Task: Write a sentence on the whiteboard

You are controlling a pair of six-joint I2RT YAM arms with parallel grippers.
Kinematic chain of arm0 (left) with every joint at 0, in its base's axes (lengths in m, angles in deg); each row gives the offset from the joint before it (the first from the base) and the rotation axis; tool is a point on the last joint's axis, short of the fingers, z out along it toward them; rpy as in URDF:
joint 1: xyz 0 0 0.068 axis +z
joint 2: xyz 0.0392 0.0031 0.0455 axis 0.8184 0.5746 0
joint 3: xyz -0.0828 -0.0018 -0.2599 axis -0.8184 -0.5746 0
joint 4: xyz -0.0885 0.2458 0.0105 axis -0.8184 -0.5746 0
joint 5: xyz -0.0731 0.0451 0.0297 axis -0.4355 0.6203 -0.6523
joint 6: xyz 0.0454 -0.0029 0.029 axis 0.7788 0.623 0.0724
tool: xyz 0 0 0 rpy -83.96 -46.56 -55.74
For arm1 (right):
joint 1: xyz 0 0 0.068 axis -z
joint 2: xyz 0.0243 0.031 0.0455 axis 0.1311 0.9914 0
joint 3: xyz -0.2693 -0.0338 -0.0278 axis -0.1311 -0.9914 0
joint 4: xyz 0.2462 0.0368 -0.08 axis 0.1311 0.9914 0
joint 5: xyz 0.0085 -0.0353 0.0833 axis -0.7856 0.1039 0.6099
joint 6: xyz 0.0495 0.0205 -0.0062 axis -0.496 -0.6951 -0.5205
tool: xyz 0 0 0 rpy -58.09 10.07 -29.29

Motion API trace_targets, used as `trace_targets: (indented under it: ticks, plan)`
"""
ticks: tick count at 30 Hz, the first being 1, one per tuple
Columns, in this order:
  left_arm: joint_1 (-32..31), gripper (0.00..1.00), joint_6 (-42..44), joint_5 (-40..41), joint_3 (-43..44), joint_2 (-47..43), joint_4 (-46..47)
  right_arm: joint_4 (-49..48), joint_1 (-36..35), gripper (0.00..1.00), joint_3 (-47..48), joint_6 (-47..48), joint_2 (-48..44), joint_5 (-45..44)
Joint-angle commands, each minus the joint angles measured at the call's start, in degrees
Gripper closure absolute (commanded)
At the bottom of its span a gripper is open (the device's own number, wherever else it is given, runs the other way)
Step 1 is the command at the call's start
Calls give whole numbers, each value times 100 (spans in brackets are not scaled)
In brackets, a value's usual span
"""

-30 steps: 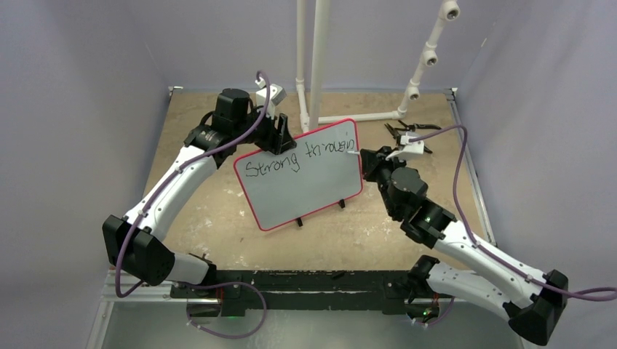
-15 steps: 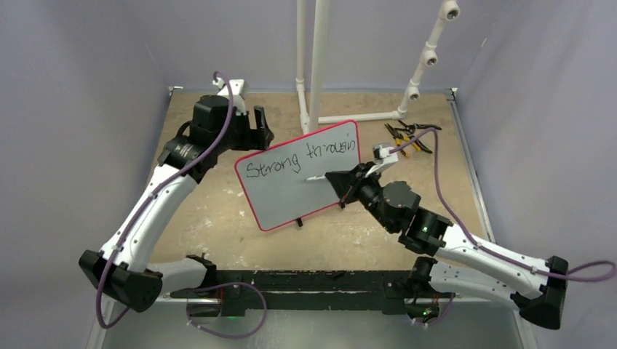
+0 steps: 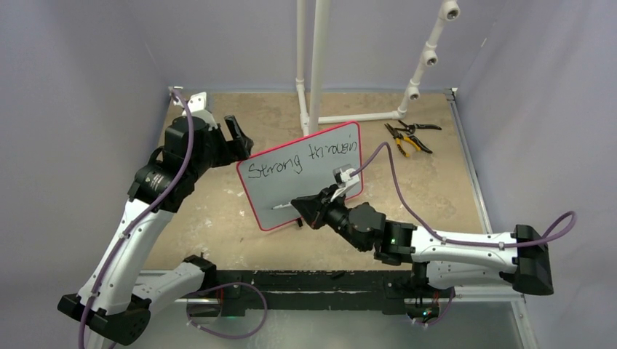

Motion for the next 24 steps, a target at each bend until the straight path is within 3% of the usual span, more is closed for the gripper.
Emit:
trace_targets:
  ticks: [1, 11, 24]
  plan:
    - [35, 19, -274, -126, -287, -244, -14, -640, -176, 100, 128, 319, 332, -424]
    - [35, 31, -332, -595, -836, -395, 322, -995, -357, 100, 441, 782, 1060, -883]
    - [35, 44, -334, -603, -974, -453, 333, -1368, -367, 100, 793, 1227, 1633, -1059]
